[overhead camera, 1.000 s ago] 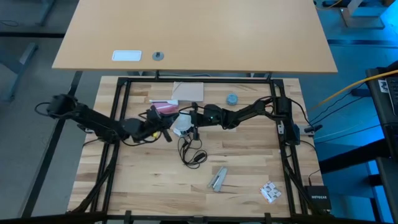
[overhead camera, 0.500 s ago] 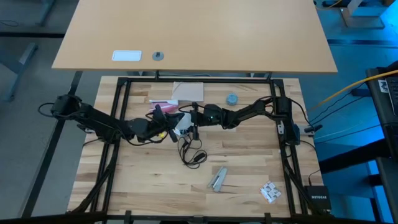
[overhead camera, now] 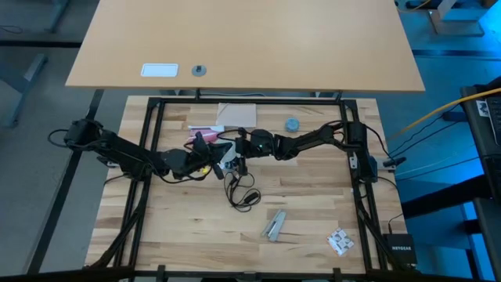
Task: Screw lightbulb
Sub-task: Insert light bulb into the lamp
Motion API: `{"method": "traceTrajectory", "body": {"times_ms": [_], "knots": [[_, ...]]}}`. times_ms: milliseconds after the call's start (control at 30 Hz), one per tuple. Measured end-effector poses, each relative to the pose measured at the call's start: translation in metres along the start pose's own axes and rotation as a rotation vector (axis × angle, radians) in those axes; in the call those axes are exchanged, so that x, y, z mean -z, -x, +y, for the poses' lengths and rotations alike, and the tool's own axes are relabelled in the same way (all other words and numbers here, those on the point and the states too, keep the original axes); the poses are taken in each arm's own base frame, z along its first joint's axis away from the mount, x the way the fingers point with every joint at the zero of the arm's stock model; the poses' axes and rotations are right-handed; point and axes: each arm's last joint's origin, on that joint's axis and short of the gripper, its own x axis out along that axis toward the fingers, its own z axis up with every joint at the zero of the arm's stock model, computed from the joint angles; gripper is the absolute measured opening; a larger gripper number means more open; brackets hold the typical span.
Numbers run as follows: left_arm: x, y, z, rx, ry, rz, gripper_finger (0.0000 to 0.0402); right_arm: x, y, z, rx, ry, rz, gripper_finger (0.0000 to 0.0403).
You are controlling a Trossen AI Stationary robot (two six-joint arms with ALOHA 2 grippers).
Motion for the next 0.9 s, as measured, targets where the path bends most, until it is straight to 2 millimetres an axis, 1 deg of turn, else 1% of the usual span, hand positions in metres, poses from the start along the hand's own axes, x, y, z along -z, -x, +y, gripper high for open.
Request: {"method": "traceTrajectory", "body": {"times_ms": [233,600,900], "knots": [[0.002,0.000,0.000,-0.002,-0.012,0.013,0.0004,0.001,0.000,0.000,0.005,0.025,0.008,0.0177],[0.016,0.000,0.004,-0.035,-0.046,0.131,0.0004,0.001,0.000,0.000,0.005,0.030,0.016,0.0177],[0.016,-0.005,0.012,-0.078,-0.031,0.137,0.0004,0.001,0.000,0.000,0.010,0.029,0.019,0.0182]]}}
